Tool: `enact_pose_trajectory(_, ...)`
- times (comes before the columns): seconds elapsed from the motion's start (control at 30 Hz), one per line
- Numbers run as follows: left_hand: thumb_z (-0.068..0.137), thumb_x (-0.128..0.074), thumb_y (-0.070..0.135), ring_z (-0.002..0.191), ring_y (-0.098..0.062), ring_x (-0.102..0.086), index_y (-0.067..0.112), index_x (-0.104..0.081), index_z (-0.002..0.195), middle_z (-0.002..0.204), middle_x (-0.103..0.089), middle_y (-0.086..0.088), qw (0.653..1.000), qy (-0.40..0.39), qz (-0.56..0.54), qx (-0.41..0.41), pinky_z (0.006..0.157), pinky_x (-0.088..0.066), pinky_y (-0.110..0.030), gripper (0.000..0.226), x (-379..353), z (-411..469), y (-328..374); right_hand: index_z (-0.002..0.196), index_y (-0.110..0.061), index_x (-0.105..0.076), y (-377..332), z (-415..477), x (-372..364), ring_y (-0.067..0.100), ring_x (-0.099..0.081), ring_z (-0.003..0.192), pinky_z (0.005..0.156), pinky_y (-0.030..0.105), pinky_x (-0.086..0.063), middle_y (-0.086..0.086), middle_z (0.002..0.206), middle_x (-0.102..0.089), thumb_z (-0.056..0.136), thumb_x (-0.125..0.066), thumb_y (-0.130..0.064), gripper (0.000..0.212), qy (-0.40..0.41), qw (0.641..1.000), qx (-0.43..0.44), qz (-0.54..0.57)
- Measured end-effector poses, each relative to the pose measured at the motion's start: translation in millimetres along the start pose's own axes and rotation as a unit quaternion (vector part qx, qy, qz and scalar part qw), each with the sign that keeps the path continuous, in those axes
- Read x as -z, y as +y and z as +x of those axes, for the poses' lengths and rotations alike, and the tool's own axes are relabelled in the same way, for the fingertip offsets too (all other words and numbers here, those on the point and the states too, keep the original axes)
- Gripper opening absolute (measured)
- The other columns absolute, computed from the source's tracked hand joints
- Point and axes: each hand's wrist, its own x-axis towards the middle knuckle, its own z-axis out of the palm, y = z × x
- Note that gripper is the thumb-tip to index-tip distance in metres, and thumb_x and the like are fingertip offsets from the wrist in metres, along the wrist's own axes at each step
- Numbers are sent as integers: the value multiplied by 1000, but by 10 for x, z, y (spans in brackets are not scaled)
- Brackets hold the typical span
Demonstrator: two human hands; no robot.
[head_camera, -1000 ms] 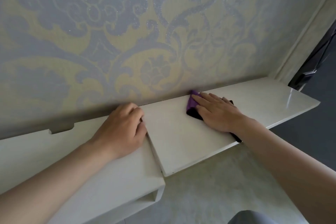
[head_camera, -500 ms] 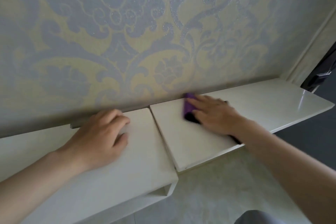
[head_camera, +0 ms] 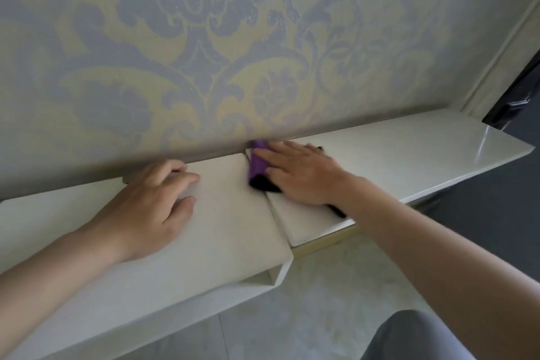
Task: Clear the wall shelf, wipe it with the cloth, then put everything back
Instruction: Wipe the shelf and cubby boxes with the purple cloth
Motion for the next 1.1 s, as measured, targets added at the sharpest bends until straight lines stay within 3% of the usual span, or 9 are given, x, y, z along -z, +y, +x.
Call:
enact_pose_trajectory(0.17,85,-26,54,124,-19,-45,20,-61,125,129,-47,4,1000,1,-5,3,93,-38,-33,63,4,5,23,157,-44,-9,537,-195,109,13,-7,153,123,43,-7,-16,167,-4,103,-20,-48,55,-17,993,-114,-18)
enact_pose_trajectory(0.43,85,-25,53,127,-24,-44,18,-60,127,130,-48,-1,1000,-8,-3,6,101,-42,-40,65,9,2,24,156,-49,-6,-182,-513,-69,14,-4,153,124,46,-7,-15,167,-4,77,5,-65,80,-13,999,28,-29)
enact_pose_trajectory(0.63,83,-24,55,130,-20,-40,20,-59,129,132,-46,1,1000,-9,-13,10,101,-41,-39,67,4,-1,26,145,-28,-44,313,-718,49,33,-11,153,117,57,-26,-2,169,-6,87,9,-52,82,-13,990,-11,-143)
enact_pose_trajectory(0.67,83,-24,55,129,-19,-40,21,-59,128,131,-46,2,1000,-9,-14,9,100,-42,-40,66,-2,3,25,148,-34,-40,228,-805,11,31,-10,154,119,57,-23,-3,168,-8,89,5,-52,76,4,992,-8,-125)
enact_pose_trajectory(0.73,83,-24,55,128,-20,-41,21,-59,125,129,-46,2,1000,-6,-15,8,100,-42,-40,64,-7,11,17,156,-48,-12,-60,-978,-95,17,0,155,125,48,-7,-13,168,-1,89,3,-57,69,10,999,-1,-53)
enact_pose_trajectory(0.8,82,-24,54,129,-20,-40,21,-59,125,130,-45,2,1000,-6,-16,9,99,-40,-37,64,-3,9,19,155,-51,2,-286,-1083,-115,11,5,154,125,42,2,-19,166,5,90,2,-59,65,3,1000,13,-14)
enact_pose_trajectory(0.9,82,-22,55,130,-20,-40,22,-57,127,132,-45,2,1000,-14,-18,10,98,-42,-38,66,-4,-11,16,156,-46,-13,-94,-980,-20,6,11,150,124,42,1,-25,158,22,103,-7,-50,54,-27,998,15,-50)
enact_pose_trajectory(0.97,82,-21,55,130,-20,-40,23,-57,127,133,-44,3,1000,-16,-22,11,97,-43,-39,66,9,-14,21,151,-32,-34,103,-768,34,17,5,154,122,48,-11,-18,162,19,101,-1,-47,61,-16,996,-8,-85)
enact_pose_trajectory(1.1,84,-23,54,128,-17,-38,24,-57,122,131,-42,6,999,-16,-26,11,95,-43,-35,59,2,-10,41,158,-35,-8,140,-367,59,19,-10,150,121,47,-16,-10,167,-2,105,-13,-43,55,-21,992,-113,-58)
